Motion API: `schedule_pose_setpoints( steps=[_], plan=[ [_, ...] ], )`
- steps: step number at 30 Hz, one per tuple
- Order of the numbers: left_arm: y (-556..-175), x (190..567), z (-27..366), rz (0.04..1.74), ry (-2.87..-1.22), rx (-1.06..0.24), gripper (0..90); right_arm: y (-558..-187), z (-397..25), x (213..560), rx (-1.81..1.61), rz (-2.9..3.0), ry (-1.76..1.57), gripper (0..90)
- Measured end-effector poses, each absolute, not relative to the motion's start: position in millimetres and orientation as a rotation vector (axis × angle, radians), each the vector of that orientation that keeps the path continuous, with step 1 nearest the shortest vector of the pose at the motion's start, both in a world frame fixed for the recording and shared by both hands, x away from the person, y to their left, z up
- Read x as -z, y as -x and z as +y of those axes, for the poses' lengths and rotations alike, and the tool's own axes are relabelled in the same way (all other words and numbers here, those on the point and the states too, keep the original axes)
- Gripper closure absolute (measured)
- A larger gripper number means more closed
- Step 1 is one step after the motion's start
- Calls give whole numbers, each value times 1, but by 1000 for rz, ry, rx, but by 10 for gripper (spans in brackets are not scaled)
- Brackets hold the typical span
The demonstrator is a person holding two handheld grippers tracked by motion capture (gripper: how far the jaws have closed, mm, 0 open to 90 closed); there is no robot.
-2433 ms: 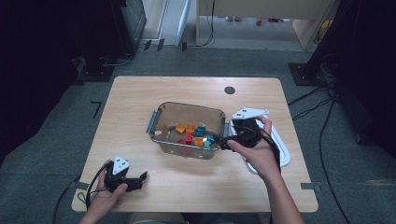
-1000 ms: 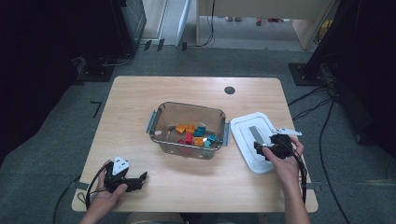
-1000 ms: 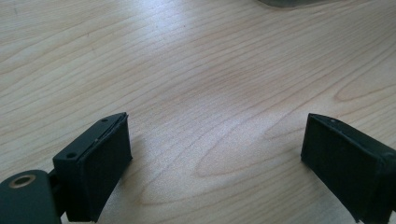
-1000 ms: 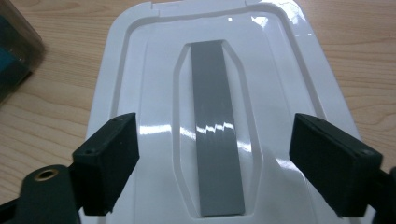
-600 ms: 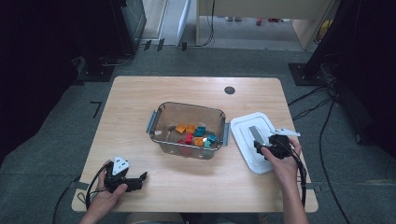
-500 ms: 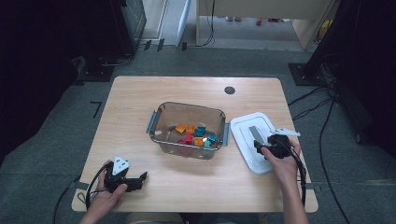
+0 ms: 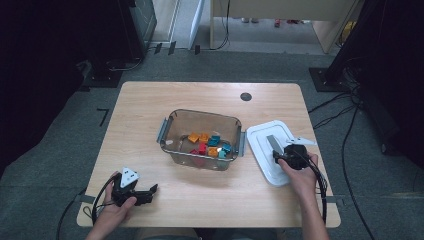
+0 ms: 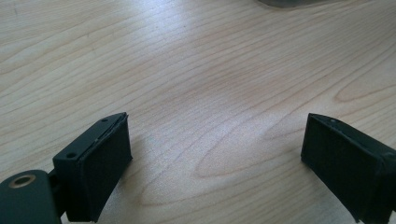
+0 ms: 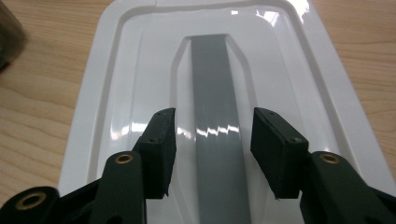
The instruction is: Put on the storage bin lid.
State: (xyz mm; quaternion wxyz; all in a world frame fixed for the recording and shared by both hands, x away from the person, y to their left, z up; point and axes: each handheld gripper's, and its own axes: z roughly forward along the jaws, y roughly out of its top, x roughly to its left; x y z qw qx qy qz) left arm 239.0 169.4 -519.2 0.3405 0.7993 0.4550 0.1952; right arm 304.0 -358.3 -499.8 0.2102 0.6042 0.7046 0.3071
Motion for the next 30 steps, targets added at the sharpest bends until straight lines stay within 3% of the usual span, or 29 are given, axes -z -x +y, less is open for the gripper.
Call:
schedule_pose_setpoints(
  steps=[16, 18, 30],
  plan=[
    [-239, 519, 169, 1185, -2079, -509, 81, -319, -360, 502, -809, 1952, -1672, 606],
    [-239, 519, 169, 1185, -2079, -508, 81, -318, -361, 502, -834, 1963, -1671, 676],
    [-239, 519, 169, 1185, -2079, -508, 81, -312, -363, 499, -883, 1963, -1652, 682]
  ],
)
